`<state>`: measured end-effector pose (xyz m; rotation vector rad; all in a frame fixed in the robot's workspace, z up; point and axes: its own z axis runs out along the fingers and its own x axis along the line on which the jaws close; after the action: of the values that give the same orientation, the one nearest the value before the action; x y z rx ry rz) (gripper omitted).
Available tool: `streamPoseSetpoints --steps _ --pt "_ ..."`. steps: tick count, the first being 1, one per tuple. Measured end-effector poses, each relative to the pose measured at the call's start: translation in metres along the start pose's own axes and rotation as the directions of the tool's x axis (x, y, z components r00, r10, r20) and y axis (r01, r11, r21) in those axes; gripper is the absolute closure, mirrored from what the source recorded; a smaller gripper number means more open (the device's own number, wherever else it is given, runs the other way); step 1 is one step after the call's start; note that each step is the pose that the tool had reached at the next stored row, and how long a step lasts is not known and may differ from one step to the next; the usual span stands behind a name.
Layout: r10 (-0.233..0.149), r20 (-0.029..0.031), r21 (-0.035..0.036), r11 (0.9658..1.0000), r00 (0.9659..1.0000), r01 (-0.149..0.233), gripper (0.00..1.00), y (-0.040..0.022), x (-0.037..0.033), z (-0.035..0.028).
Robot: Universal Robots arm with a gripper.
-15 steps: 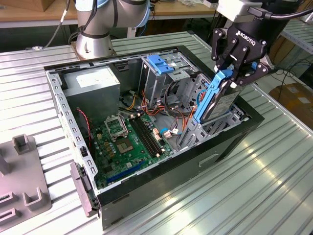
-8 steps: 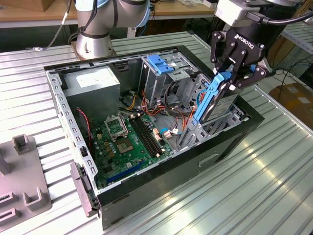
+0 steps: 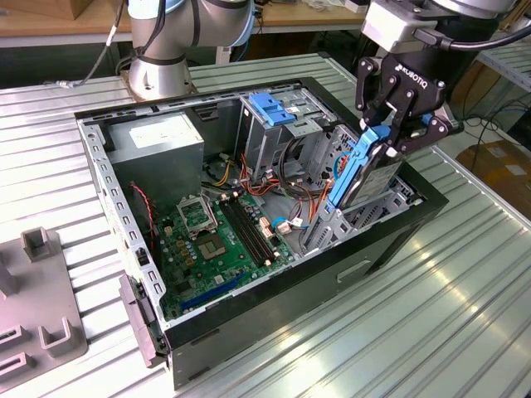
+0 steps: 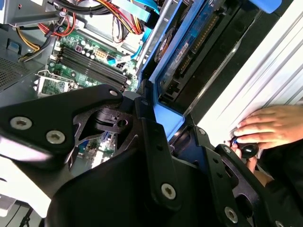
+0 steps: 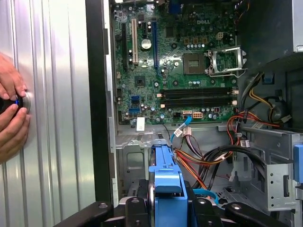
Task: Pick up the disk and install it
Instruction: 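Insert the disk into the insertion slot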
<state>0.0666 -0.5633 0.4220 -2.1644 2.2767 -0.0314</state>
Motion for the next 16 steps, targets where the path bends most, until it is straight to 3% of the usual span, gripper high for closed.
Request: streamPoseSetpoints --steps 9,16 --pt "0.000 -0.0001 0.0000 1.0000 1.0000 0.000 0.63 0.0001 0.0004 0.0076" --pt "0.000 -0.0001 0.0000 1.0000 1.0000 0.000 0.63 0.0002 0.0007 0.0172"
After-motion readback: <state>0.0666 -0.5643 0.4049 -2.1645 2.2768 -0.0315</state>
